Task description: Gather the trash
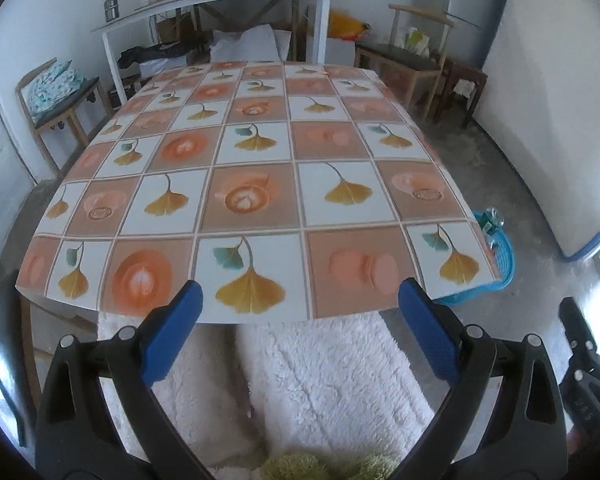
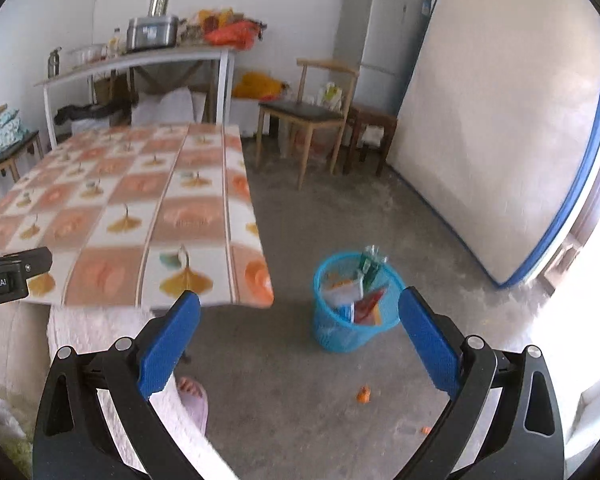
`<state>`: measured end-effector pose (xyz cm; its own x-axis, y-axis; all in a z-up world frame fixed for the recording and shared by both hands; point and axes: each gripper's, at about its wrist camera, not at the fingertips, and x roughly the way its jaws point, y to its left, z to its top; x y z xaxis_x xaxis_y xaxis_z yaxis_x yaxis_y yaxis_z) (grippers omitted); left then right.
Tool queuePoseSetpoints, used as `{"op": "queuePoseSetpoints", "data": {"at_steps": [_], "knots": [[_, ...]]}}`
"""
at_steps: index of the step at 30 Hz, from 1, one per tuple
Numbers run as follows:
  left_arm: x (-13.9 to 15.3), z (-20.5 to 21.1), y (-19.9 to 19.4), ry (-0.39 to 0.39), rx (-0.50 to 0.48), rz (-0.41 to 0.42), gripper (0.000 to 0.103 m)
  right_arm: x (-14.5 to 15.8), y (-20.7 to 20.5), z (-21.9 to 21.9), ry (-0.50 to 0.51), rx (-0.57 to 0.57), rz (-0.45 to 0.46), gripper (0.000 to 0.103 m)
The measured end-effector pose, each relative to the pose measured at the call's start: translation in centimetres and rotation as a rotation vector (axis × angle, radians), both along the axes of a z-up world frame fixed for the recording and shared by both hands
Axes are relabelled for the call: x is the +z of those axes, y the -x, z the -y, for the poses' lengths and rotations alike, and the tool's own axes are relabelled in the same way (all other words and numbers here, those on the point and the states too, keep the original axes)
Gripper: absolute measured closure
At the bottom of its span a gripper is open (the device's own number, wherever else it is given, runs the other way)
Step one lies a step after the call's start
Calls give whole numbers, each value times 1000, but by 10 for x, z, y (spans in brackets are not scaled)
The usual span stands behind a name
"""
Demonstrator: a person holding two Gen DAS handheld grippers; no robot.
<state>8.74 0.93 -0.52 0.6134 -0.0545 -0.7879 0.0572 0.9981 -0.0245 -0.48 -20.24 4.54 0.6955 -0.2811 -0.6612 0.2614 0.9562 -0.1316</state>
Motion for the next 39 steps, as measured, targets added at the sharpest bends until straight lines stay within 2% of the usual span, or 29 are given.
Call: {"op": "queuePoseSetpoints", "data": {"at_steps": [5, 14, 39], "knots": [[3, 6, 3, -25, -17, 28, 9, -11, 3, 4, -24, -29, -25, 7], [1, 27, 4, -70, -78, 20, 9, -16, 4, 17, -41, -60, -33, 7], [5, 41, 6, -73, -96, 19, 9, -12, 1, 29, -66, -57, 3, 6]]}}
